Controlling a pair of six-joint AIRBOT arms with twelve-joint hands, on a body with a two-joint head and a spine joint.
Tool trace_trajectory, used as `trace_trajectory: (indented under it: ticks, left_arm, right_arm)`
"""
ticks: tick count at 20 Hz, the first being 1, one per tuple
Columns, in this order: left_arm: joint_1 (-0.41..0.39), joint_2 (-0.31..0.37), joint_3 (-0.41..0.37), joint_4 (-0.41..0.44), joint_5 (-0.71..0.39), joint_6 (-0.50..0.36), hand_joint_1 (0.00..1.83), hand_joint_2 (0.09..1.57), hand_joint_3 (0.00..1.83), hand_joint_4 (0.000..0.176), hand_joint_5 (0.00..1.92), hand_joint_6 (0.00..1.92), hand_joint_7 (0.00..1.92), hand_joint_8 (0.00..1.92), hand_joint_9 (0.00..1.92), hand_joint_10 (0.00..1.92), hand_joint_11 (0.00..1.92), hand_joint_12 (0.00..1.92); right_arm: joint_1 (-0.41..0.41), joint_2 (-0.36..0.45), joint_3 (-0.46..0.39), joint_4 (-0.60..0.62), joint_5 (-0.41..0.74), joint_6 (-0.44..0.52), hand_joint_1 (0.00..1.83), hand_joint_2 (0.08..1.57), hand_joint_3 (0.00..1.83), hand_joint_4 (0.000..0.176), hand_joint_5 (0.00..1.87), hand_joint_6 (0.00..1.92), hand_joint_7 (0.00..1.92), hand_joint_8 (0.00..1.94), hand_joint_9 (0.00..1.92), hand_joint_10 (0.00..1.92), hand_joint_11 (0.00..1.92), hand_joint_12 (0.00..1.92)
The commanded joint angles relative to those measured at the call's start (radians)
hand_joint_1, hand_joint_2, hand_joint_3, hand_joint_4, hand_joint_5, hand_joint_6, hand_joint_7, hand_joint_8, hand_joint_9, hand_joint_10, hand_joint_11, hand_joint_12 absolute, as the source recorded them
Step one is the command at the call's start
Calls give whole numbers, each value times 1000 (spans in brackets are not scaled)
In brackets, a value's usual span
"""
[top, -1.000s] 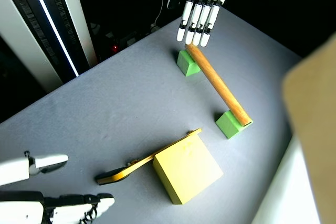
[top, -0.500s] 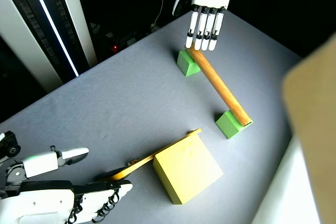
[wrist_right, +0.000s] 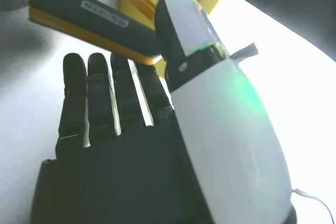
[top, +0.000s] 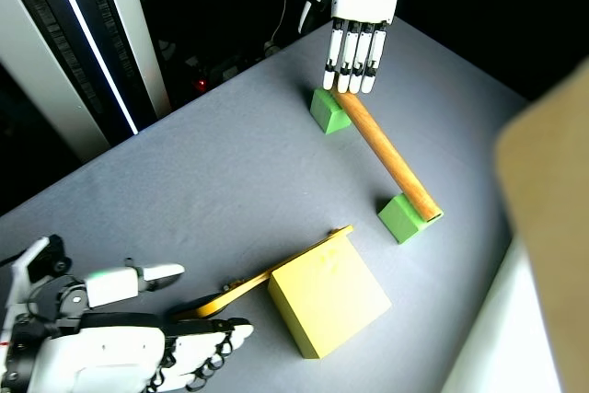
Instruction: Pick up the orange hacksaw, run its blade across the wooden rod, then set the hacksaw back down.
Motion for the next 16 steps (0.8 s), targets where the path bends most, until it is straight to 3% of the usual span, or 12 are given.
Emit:
trace_trajectory:
  ticks: [1,4,7,8,10,16]
  left_arm:
    - [-2,-1,5,-33,-34,0,230,1171,0,10,256,4,220,1,195,1,0,386]
    - [9,-2,3,-33,-34,0,240,1172,0,9,264,3,241,4,211,4,0,398]
    - [15,-2,3,-33,-34,0,249,1171,0,7,265,4,234,3,210,4,0,437]
    - [18,-1,2,-33,-34,0,249,1169,0,9,266,4,236,3,218,6,0,443]
    - [23,0,1,-33,-35,0,246,1170,0,12,261,1,236,3,219,6,0,444]
    - [27,1,3,-33,-36,-1,233,1184,2,7,258,0,231,2,205,0,0,407]
  right_arm:
    - [17,0,10,46,47,-2,697,1295,0,0,40,9,75,7,108,8,0,483]
    - [28,-17,23,46,36,-11,701,1291,1,0,77,8,107,6,146,9,0,610]
    - [40,-32,23,46,22,-23,738,1246,0,0,74,3,109,2,141,3,0,602]
    - [43,-37,23,46,18,-23,729,1261,0,0,49,3,76,3,112,2,0,521]
    - [47,-43,23,46,14,-27,750,1241,0,0,68,5,88,3,133,7,0,601]
    - [62,-58,23,46,-9,-36,760,1242,0,0,53,2,78,2,120,2,0,539]
